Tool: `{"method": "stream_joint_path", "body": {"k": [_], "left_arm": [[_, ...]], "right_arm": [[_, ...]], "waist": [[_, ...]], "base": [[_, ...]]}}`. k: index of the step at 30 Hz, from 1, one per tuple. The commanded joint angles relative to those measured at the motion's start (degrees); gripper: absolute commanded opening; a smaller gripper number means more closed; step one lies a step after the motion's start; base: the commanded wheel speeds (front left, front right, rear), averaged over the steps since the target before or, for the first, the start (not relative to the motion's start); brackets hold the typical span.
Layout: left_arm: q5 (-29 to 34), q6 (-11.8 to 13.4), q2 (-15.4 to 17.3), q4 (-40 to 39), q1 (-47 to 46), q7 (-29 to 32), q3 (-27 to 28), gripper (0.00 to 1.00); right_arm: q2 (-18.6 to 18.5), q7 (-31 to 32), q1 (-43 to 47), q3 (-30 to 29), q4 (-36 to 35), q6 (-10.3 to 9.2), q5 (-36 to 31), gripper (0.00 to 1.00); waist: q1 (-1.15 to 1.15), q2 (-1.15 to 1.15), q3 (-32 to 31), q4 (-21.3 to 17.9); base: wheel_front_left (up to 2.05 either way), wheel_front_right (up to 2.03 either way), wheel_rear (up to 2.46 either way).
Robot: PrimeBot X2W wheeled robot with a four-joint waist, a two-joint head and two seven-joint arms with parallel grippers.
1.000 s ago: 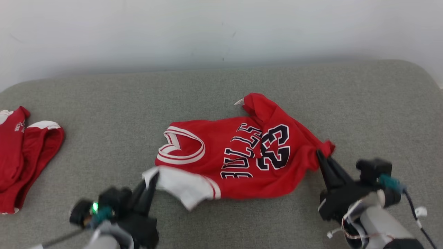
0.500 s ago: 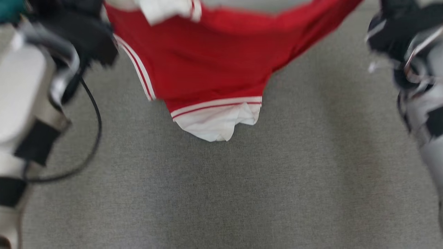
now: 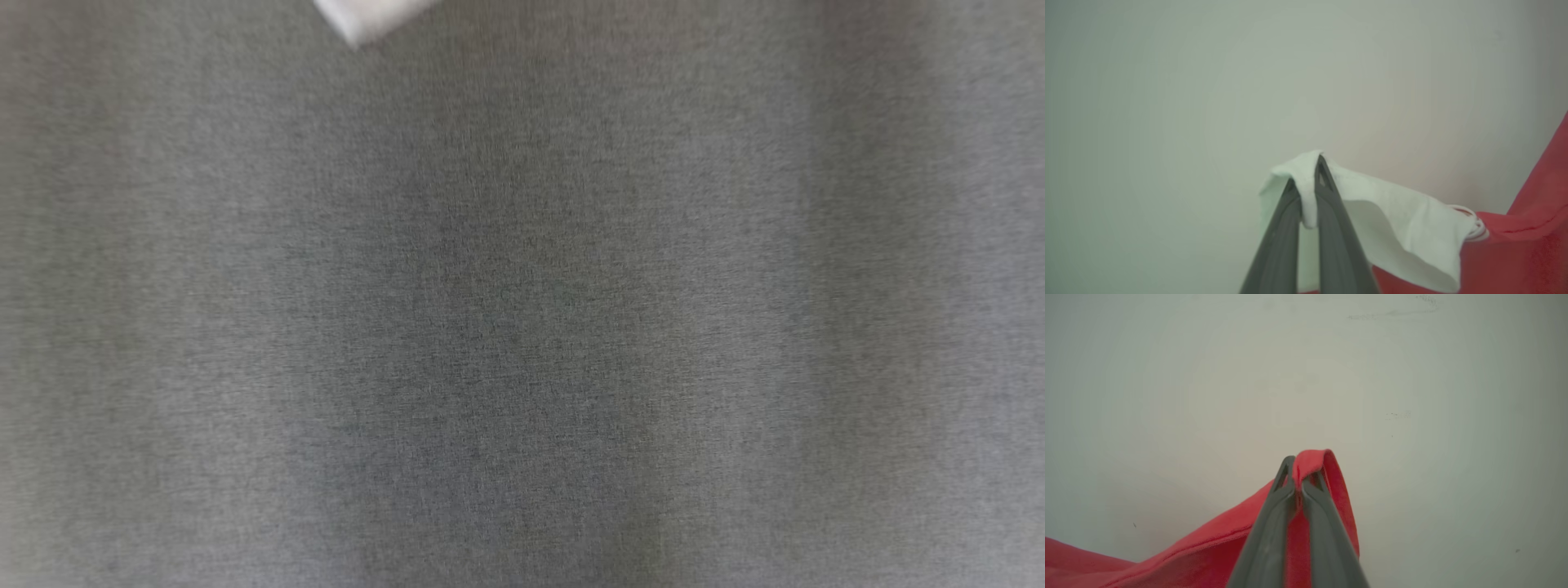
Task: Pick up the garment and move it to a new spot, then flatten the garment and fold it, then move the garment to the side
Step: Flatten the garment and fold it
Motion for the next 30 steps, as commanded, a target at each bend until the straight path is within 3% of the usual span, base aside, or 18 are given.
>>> {"method": "stream_joint_path", "body": {"k": [1, 12, 19, 30], "left_arm": [[0.28, 0.13, -0.31, 1.17, -2.83, -0.55, 0.10, 0.00], [0.60, 0.12, -3.42, 13.43, -18.57, -2.46, -2.61, 0.00], [-0.70, 0.13, -4.85, 17.84, -21.01, -4.29, -5.02, 0.00], [-3.36, 0.13, -4.73, 20.21, -21.95, -6.01, -8.41, 0.00]], "right_arm": [[-0.15, -0.34, -2.16, -0.16, 1.36, 0.03, -0.99, 0.00], [0.99, -2.94, -18.15, -2.09, 13.96, 0.03, -9.26, 0.00], [2.59, -5.18, -21.18, -2.99, 19.38, 0.03, -11.85, 0.00], [3.43, -7.01, -21.70, -3.32, 22.07, 0.03, -13.64, 0.00]], "waist": [[-0.02, -0.02, 3.70, -0.29], [-0.02, -0.02, 6.01, -0.05], [-0.02, -0.02, 6.77, -0.53], [-0.02, -0.02, 8.10, -0.53]], "base": [[0.00, 0.00, 0.00], [0.00, 0.00, 0.00], [0.00, 0.00, 0.00], [0.00, 0.00, 0.00]]}}
